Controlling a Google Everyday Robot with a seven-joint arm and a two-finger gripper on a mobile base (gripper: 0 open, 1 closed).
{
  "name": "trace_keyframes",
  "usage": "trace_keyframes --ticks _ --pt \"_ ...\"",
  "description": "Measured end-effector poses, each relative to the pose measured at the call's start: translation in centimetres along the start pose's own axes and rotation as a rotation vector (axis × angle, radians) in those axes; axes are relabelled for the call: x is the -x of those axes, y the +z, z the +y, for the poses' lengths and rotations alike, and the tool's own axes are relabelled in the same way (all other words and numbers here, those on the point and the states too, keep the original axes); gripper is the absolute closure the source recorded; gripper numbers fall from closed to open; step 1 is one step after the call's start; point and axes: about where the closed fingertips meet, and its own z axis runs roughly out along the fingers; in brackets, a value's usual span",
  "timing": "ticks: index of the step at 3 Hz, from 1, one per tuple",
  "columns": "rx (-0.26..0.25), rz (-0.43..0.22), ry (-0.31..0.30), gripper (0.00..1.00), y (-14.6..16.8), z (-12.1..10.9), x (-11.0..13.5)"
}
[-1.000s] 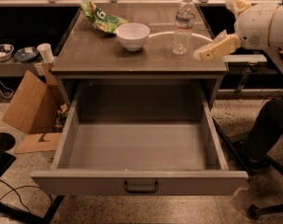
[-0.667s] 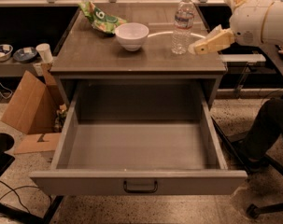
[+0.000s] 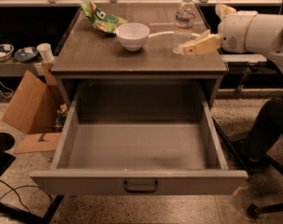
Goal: Place water bottle into top drawer
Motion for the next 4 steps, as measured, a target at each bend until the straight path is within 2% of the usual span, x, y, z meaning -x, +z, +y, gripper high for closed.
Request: trace_keyframes --ticks 1,2,3,4 --pt "-0.106 -0.032 0.127 0.0 3.2 -2.7 -2.2" --pt "-0.182 -0.069 0.201 0.0 6.0 -4.9 -4.1" --pt "-0.243 -0.114 0.228 0.0 7.8 -6.7 -5.3" --pt "-0.265 -0.146 0.237 0.0 9.5 -8.0 -5.8"
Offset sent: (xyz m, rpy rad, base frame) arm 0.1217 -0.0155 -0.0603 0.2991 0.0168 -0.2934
